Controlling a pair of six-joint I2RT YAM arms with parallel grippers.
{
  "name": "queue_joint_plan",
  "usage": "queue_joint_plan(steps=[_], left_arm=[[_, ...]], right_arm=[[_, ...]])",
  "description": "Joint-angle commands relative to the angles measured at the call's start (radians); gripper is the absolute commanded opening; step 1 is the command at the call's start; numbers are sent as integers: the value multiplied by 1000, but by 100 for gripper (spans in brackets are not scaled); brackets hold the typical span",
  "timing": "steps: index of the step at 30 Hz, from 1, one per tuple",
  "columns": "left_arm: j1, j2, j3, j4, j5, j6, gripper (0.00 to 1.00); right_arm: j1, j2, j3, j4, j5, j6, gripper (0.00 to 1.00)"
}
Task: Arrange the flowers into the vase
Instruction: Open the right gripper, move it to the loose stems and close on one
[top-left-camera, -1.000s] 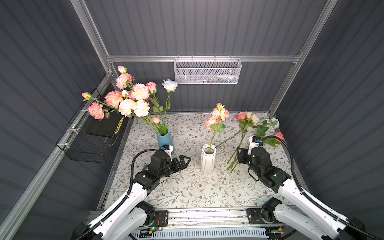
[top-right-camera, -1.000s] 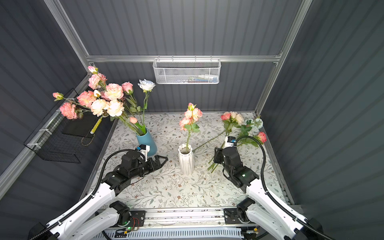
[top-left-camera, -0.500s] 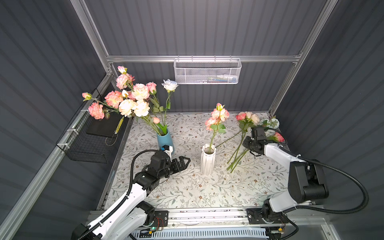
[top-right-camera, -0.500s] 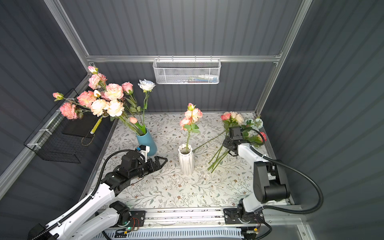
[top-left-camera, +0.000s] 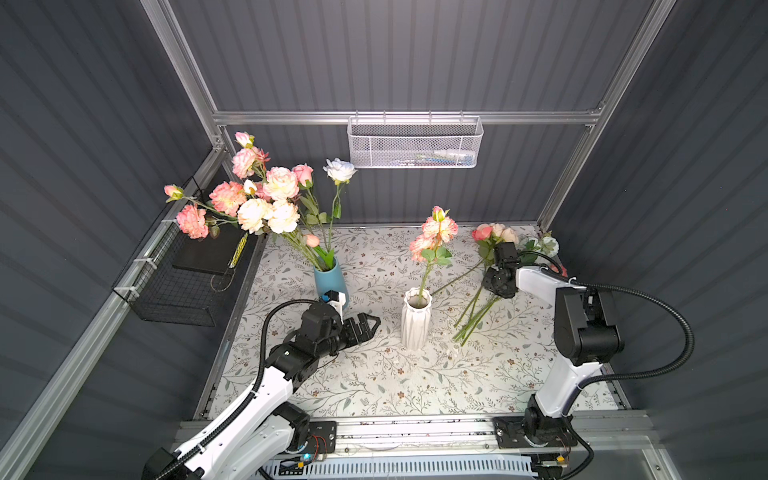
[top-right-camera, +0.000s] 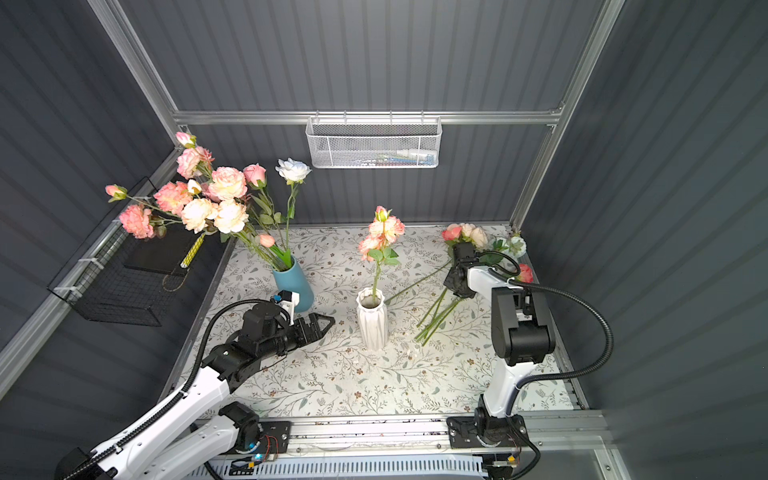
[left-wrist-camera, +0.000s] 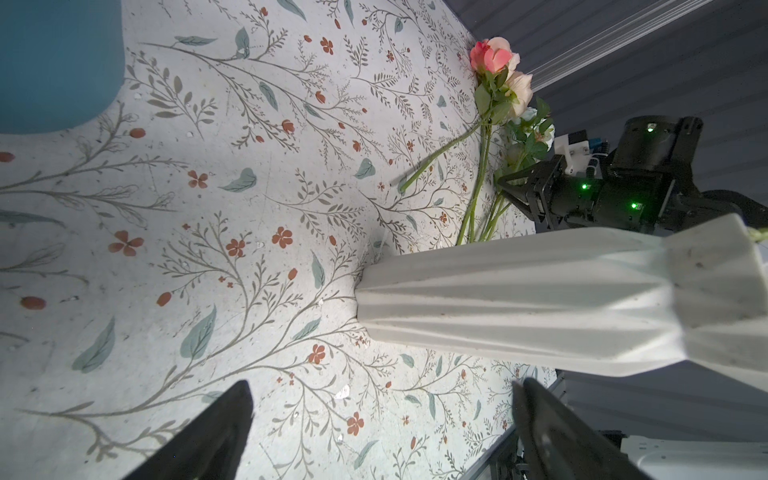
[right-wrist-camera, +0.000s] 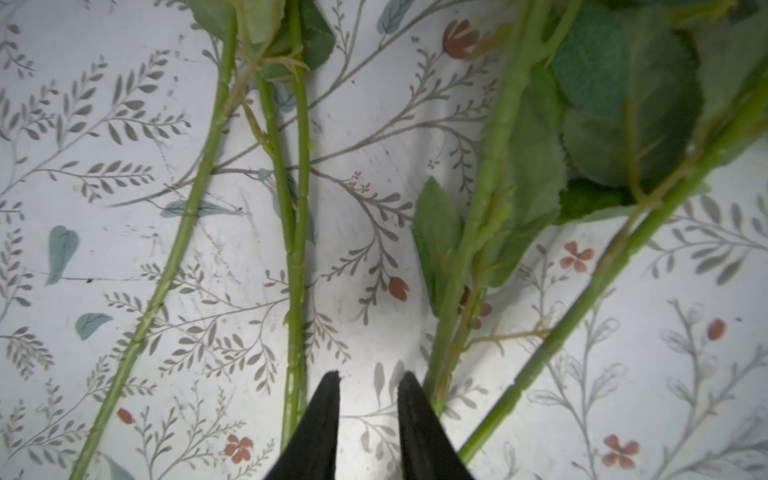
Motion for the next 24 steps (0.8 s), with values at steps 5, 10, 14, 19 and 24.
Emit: queue_joint_plan(steps=[5,10,14,19,24], left_arm=[[-2,-1,-10,-13,-9,29,100],[-2,0,-12,-10,-6,28,100],[-2,5,-18,2,-8,25,100],[-2,16,-25,20,-1,20,100],[-2,5,-23,-1,-5,28,100]], right_arm=[[-13,-1,-8,-29,13,-7,28],[-13,-81,-42,11,5,-19,27],[-13,-136,-45,2,19,-39,28],[-25,-93,-28,-37,18,-45,28],[-43,-38,-13,-68,-12,-18,28]])
